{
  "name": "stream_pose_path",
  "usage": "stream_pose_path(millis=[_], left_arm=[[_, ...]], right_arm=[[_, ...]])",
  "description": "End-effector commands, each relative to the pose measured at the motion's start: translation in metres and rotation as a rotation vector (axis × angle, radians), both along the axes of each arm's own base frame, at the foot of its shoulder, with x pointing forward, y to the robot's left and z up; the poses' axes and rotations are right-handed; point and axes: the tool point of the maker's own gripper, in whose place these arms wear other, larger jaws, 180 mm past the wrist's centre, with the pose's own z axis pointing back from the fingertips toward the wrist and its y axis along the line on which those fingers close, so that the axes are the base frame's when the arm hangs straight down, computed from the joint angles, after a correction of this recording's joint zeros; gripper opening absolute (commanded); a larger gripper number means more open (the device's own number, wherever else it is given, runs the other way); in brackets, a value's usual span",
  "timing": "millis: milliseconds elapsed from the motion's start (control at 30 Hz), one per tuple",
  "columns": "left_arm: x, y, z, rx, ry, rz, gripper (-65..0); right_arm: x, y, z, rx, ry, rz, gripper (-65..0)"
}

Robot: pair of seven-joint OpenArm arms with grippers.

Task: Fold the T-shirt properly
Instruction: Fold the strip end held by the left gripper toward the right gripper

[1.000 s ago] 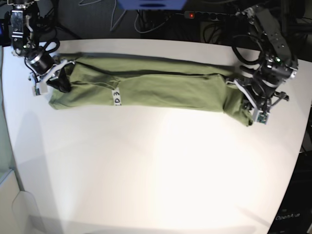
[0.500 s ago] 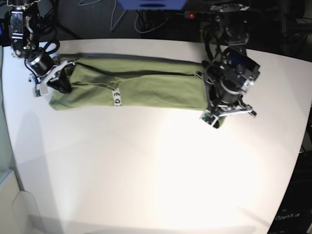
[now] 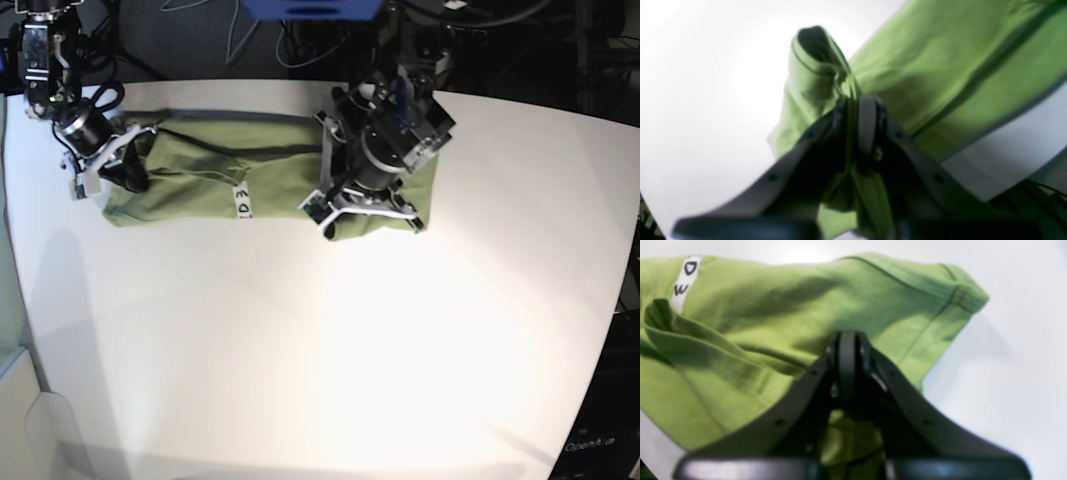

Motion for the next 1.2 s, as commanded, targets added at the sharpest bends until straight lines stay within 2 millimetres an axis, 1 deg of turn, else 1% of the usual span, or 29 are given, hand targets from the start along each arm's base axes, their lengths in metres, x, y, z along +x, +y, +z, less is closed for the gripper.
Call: stream_pose_path(millis=[0,133,200,267,367,467,533,600,800,1167], left_arm=[[0.007,-0.003,0.009,-0.018,-0.034,0.005,-63.4],[0.007,-0.004,0.010,-0.020,-0.036,0.001,-63.4],[0.008,-0.005,0.005,-0.016,-0.022,-0.003,-63.4],[0.010,-0.013,0.003,-0.016,-0.018,-0.028,-63.4],[0.005,-0.023,-0.008,-0.013,0.017,-0.062,-63.4],[0.012,-0.028,-0.007,-0.025,0.004,-0.031,-63.4],[0.012,-0.036,-0.005,-0.037,-0.006,-0.029,-63.4],[0.012,-0.040,-0.003,-0.041,-0.010,-0.035,-63.4],[0.014,-0.041,-0.003,-0.039,-0.013,-0.040,-63.4],[0.011,-0.042,-0.004,-0.038,-0.008,-0.051,-62.8]], right_arm=[[0.000,-0.004,0.002,-0.019,0.003,0.012,-64.1],[-0.001,0.002,0.000,-0.014,0.010,0.027,-64.1],[-0.001,0.004,0.000,-0.012,0.010,0.031,-64.1],[-0.001,0.004,0.000,-0.012,0.010,0.031,-64.1],[-0.001,0.004,-0.001,-0.011,0.010,0.030,-64.1],[-0.002,0.005,-0.001,-0.010,0.012,0.031,-64.1],[-0.002,0.005,-0.001,-0.010,0.012,0.031,-64.1],[-0.002,0.005,-0.001,-0.010,0.012,0.031,-64.1],[-0.002,0.005,-0.001,-0.010,0.012,0.031,-64.1],[-0.002,0.004,-0.001,-0.012,0.012,0.032,-64.1]])
